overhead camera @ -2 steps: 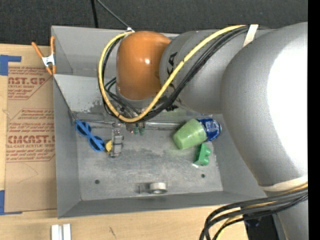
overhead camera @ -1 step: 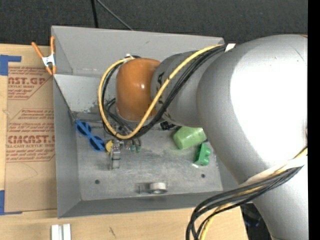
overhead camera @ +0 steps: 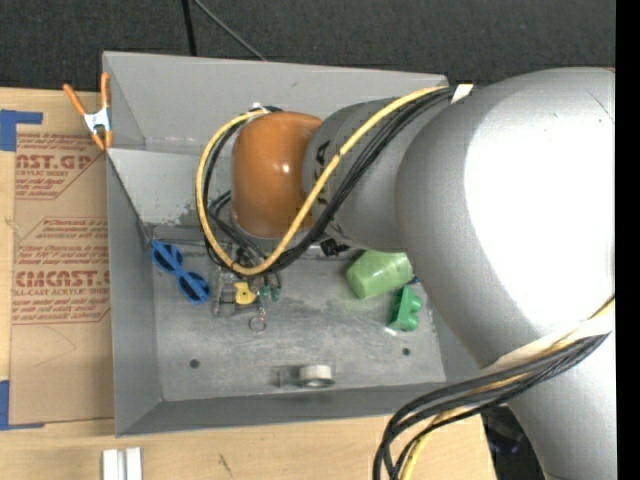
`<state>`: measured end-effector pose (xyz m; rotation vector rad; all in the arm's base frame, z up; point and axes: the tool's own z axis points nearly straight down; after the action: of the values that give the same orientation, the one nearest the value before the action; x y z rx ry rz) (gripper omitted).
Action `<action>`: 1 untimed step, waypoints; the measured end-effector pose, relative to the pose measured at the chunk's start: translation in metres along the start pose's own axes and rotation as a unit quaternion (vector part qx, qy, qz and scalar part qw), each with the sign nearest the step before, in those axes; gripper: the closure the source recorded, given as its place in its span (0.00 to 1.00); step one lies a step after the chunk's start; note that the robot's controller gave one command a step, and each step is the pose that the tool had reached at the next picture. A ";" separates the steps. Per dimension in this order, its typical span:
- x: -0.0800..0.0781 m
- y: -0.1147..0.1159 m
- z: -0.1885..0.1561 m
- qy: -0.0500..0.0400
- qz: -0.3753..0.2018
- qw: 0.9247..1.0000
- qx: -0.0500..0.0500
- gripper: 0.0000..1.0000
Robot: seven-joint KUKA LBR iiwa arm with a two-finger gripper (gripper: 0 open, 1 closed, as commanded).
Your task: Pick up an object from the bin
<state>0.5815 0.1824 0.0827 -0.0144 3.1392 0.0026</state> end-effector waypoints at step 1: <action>0.005 -0.003 0.013 0.001 -0.081 0.997 0.001 1.00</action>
Offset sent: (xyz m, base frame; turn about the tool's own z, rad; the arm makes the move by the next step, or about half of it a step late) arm -0.0051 -0.0037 -0.0127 -0.1616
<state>0.5762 0.1794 0.0694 -0.2696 3.1294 0.0003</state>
